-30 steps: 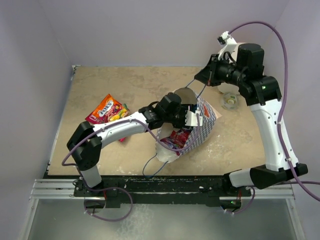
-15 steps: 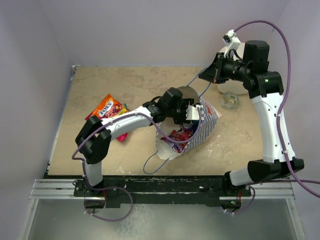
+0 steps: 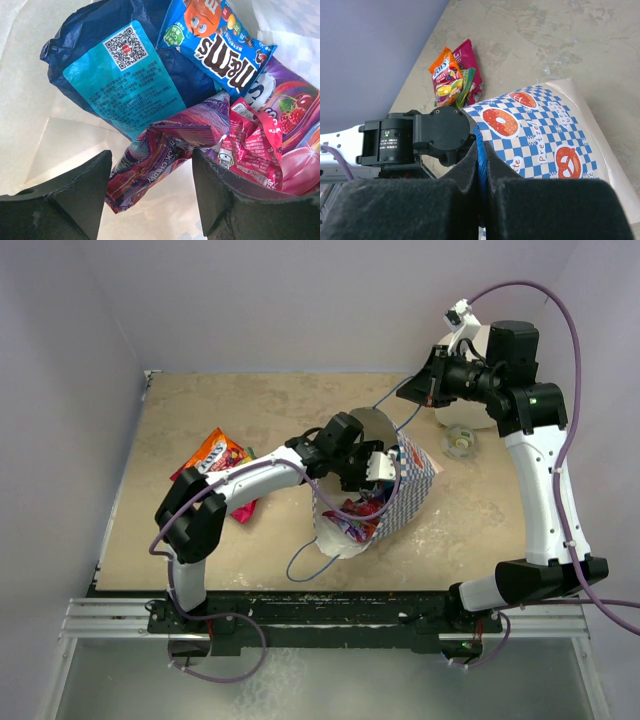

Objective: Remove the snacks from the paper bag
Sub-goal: Take out the snack from the paper bag.

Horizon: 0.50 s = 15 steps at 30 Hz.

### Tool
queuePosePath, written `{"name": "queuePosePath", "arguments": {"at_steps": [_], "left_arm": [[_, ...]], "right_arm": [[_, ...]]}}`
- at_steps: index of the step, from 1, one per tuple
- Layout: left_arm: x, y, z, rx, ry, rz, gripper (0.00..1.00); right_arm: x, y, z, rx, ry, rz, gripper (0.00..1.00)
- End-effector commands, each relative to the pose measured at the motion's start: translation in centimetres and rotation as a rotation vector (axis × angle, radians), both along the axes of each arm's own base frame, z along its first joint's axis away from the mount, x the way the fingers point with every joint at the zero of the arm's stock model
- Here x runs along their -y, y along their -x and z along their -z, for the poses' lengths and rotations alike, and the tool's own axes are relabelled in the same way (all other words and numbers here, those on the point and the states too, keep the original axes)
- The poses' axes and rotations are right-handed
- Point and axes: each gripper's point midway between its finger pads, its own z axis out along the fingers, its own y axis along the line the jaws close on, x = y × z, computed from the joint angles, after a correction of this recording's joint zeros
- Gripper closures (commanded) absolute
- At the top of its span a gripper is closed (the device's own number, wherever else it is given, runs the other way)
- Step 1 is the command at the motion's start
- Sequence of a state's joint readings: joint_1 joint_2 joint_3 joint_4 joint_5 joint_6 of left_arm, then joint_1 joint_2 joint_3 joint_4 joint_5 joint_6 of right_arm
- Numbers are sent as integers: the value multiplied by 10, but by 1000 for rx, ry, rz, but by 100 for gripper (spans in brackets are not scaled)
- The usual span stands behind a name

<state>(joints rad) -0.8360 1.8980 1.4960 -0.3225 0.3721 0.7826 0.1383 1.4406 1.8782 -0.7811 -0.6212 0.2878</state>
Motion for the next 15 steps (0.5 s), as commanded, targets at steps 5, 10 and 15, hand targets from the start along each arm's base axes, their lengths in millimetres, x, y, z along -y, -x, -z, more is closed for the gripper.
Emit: {"name": "queuePosePath", "arguments": {"at_steps": [5, 10, 15], "left_arm": [[10, -2, -3, -43, 7, 32, 41], [3, 2, -4, -37, 12, -2, 55], [2, 15, -6, -37, 4, -16, 81]], "right_arm": [[-2, 7, -22, 63, -26, -10, 100], [-1, 7, -27, 80, -31, 2, 100], [-1, 9, -32, 93, -44, 4, 100]]}}
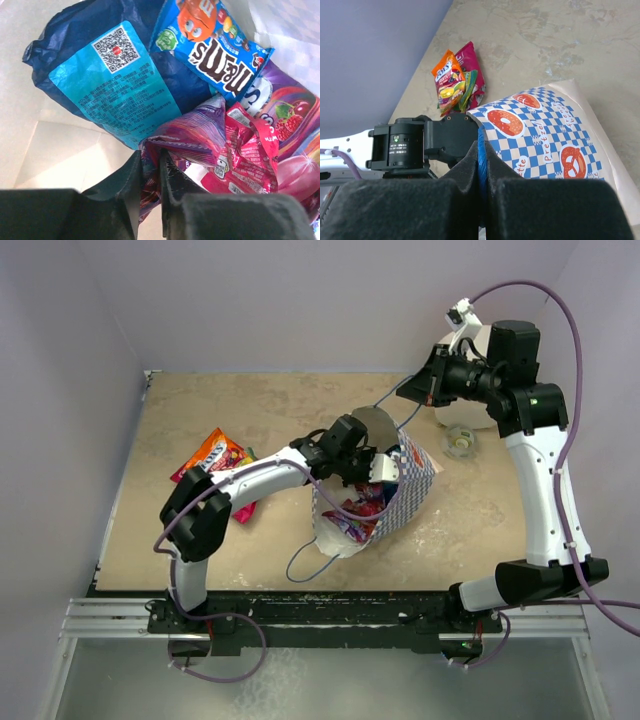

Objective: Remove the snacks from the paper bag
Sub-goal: Take out the snack from the paper bag, then place the snack at the center of the board.

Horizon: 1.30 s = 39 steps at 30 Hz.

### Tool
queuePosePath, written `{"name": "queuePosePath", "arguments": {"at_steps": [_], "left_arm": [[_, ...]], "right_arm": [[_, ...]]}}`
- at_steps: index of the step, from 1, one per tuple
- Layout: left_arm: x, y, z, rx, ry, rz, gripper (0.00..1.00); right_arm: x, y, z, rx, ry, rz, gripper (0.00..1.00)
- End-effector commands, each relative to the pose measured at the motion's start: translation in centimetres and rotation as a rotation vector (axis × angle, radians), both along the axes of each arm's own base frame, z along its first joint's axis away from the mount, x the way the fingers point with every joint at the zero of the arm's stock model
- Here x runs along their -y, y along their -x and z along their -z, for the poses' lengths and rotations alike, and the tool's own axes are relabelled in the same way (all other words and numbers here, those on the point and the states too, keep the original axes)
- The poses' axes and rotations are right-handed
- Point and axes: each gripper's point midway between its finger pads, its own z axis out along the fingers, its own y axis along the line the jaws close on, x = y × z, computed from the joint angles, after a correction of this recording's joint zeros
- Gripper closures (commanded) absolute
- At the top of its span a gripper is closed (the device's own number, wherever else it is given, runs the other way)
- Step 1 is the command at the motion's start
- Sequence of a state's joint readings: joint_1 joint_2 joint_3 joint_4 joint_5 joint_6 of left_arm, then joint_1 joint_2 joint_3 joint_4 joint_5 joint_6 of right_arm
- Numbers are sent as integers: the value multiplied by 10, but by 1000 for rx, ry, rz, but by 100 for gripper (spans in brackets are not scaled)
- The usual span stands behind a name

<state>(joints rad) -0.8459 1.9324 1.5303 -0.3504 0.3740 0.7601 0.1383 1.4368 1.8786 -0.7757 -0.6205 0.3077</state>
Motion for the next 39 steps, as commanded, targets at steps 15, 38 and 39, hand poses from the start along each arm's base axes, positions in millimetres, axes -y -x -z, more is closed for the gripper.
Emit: {"name": "queuePosePath", "arguments": {"at_steps": [15, 38, 39], "left_arm": [[-22, 77, -164, -2, 312, -205, 100], [-242, 65, -335, 97, 522, -1300, 100], [-253, 57, -328, 119, 489, -1362, 100]], "right_arm": [[11, 11, -41, 169, -9, 72, 100], [17, -2, -26, 197, 14, 115, 100], [17, -3, -25, 194, 14, 113, 100]]}}
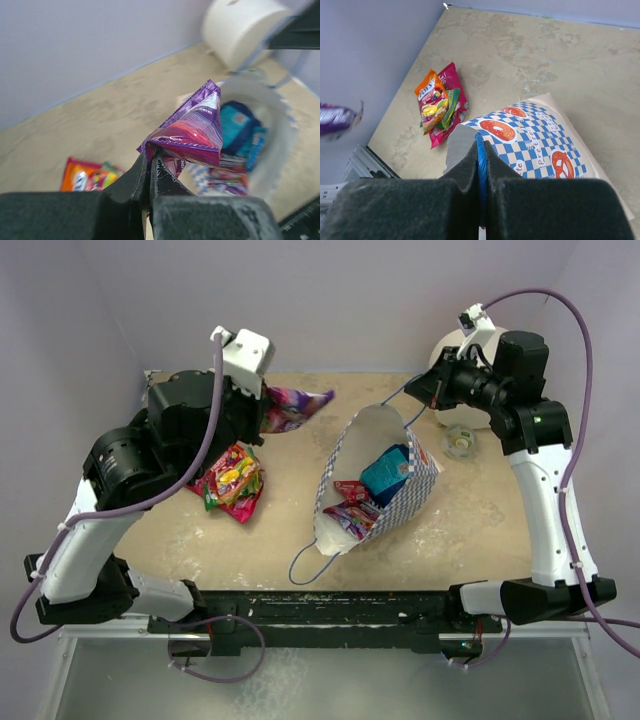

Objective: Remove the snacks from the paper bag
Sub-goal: Place the snack at the center of the board.

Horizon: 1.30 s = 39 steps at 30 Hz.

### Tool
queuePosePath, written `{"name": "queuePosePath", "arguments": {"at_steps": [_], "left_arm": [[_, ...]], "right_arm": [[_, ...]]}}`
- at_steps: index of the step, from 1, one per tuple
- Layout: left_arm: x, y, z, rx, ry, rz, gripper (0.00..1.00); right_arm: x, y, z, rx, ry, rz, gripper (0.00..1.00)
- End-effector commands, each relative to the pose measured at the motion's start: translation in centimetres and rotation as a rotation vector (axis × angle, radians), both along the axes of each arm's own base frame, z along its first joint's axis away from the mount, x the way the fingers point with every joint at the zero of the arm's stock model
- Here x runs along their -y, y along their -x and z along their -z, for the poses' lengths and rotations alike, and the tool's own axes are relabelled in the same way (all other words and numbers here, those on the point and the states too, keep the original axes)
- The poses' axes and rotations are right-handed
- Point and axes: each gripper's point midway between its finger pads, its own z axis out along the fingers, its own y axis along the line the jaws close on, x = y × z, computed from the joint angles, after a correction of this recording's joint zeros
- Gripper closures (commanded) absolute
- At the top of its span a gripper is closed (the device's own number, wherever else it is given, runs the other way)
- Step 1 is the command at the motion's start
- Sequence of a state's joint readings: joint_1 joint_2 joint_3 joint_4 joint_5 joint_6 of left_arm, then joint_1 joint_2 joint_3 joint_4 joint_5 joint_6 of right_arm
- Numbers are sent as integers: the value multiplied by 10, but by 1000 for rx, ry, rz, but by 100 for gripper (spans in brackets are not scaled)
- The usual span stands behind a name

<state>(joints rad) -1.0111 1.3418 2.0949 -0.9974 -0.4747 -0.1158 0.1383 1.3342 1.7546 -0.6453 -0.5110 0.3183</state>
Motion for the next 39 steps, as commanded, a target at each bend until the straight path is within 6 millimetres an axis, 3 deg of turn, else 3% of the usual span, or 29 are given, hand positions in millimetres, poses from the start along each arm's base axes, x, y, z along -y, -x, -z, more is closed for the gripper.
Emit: {"name": "queuePosePath", "arguments": {"at_steps": [1, 4, 9, 18, 22, 29, 34, 39], "left_arm": [[-73, -40, 38, -76, -172, -453, 100], [-105, -61, 63, -146, -227, -600, 100], [-136, -101, 95, -76, -391, -735, 100], [-169, -152, 155, 20, -532, -820, 100], [-168, -167, 183, 9, -482, -758, 100], [-152, -170, 232, -62, -465, -662, 100], [-151, -154, 266, -143, -478, -617, 100], [-153, -138, 286, -185, -514, -562, 100]], "right_arm": [[2, -1, -18, 83, -2, 8, 100], [1, -1, -17, 81, 1, 3, 100], [-1, -1, -12, 64, -3, -13, 100], [-8, 4, -7, 22, -28, -53, 100], [-7, 7, -7, 17, -18, -58, 100], [-10, 7, -8, 12, -16, -77, 100], [-13, 6, -5, 3, -25, -94, 100], [-14, 7, -1, -6, -27, -103, 100]]}}
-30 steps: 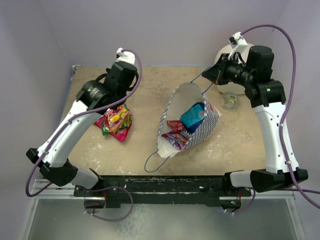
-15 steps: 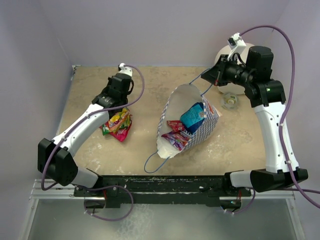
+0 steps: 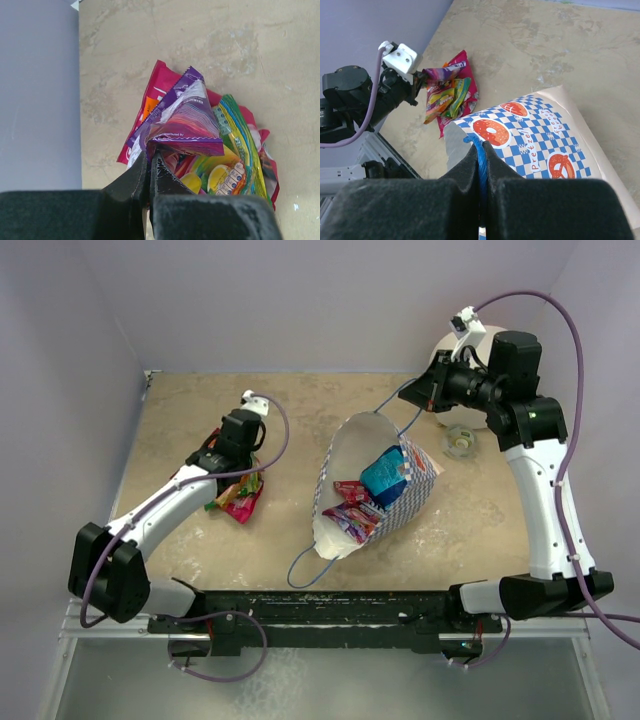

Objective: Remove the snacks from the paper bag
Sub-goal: Place the snack at the center of the board.

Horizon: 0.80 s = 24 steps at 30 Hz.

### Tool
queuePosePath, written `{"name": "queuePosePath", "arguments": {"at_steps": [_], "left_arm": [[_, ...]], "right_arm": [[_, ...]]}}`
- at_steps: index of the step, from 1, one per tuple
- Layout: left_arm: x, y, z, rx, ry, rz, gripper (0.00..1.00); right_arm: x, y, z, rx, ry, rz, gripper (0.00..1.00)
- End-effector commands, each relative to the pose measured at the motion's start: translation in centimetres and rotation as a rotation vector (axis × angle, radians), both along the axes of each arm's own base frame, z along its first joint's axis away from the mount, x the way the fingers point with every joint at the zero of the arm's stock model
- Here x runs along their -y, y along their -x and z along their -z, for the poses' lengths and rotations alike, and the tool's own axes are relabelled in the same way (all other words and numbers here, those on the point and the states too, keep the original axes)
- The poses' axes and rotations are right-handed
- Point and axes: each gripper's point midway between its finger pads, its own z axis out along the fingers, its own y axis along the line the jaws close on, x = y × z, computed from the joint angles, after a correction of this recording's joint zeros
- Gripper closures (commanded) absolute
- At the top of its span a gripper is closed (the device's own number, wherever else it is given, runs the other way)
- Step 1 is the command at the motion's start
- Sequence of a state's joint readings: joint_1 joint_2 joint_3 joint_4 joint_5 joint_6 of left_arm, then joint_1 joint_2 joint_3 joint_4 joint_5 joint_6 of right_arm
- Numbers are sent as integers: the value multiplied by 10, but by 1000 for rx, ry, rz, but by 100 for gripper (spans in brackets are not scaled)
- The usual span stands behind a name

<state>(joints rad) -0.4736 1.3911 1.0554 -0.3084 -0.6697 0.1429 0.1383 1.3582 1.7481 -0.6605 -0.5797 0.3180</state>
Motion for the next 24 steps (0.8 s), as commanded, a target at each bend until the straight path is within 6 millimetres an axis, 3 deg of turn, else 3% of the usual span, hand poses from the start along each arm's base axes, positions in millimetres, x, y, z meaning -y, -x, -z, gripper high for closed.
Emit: {"name": "queuePosePath", "arguments": {"at_steps": [1, 6, 16, 24], "left_arm": [[9, 10, -3, 11, 67, 68, 100], [30, 18, 19, -54, 129, 192, 100], [34, 24, 62, -225, 116, 179, 100], [42, 47, 75, -281, 231, 166, 83]], "right_arm": [[-4, 5, -11, 41, -13, -39, 100], [-6, 5, -10, 37, -18, -46, 100], [-6, 6, -10, 36, -18, -46, 100], [-3, 6, -11, 47, -11, -32, 100]]}}
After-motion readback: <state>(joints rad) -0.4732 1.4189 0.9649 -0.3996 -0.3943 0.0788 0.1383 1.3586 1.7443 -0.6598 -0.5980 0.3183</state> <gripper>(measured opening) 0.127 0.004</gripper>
